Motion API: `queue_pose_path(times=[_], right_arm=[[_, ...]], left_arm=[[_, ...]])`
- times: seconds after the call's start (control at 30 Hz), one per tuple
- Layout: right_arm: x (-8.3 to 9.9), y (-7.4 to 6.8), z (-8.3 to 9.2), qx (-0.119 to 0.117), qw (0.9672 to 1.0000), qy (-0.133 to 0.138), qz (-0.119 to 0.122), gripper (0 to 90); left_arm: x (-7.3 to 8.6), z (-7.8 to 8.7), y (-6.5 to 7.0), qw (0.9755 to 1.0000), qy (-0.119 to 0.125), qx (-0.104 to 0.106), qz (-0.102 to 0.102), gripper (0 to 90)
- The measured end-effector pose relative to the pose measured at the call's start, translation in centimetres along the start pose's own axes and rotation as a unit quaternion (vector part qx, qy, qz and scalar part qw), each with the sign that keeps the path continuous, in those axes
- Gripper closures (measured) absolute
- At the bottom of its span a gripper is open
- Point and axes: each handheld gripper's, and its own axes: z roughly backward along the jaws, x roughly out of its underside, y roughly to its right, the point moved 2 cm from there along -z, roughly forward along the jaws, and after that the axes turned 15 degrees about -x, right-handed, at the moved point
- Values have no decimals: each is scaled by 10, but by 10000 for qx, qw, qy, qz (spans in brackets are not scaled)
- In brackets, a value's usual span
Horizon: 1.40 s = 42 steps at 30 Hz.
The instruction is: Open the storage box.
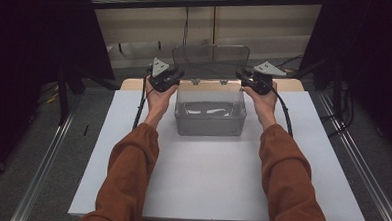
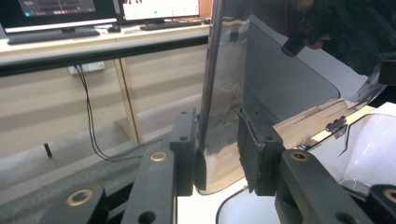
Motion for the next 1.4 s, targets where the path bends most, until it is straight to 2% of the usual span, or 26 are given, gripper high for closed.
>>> queue_pose_path(times=[0.03, 0.07, 0.1, 0.2, 0.27, 0.47, 0.67, 0.7, 0.77, 1.0, 1.03, 1.2, 1.27, 1.4], right_arm=[[1, 0, -1, -12, 10000, -5, -7, 691], [2, 1, -1, 2, 10000, -22, -17, 692], [3, 1, -2, 20, 10000, -47, -33, 695], [5, 2, -5, 63, 9999, -15, -119, 696], [6, 3, -6, 67, 9999, -3, -142, 698], [8, 5, -7, 70, 9998, -38, -176, 702], [13, 9, -10, 55, 9994, -103, -313, 708], [13, 9, -11, 35, 9994, -74, -343, 710], [13, 10, -12, 40, 9992, -96, -385, 716], [12, 13, -15, 11, 9984, -103, -555, 726], [12, 14, -15, -3, 9983, -101, -578, 727], [12, 17, -16, -77, 9976, -65, -682, 729], [13, 17, -16, -75, 9973, -49, -724, 730], [13, 18, -16, -63, 9968, -31, -795, 734]], left_arm=[[1, -1, 0, 9999, -15, 4, 121, 685], [2, -2, 0, 9992, -34, 32, 386, 683], [3, -3, 0, 9990, -44, 11, 453, 676], [2, -5, 0, 9999, -110, -33, 87, 686], [2, -5, 0, 9999, -117, -31, 121, 686], [6, -9, -2, 9996, -272, -24, 14, 687], [9, -12, -3, 9992, -350, -51, 165, 712], [9, -13, -5, 9992, -367, -32, 136, 728], [10, -14, -5, 9989, -379, -11, 289, 735], [9, -20, -7, 9982, -500, 23, 338, 720], [9, -21, -7, 9981, -549, 39, 284, 719], [10, -26, -9, 9970, -654, 113, 393, 696], [12, -27, -10, 9962, -691, 169, 494, 696], [16, -28, -10, 9953, -793, 209, 513, 699]])
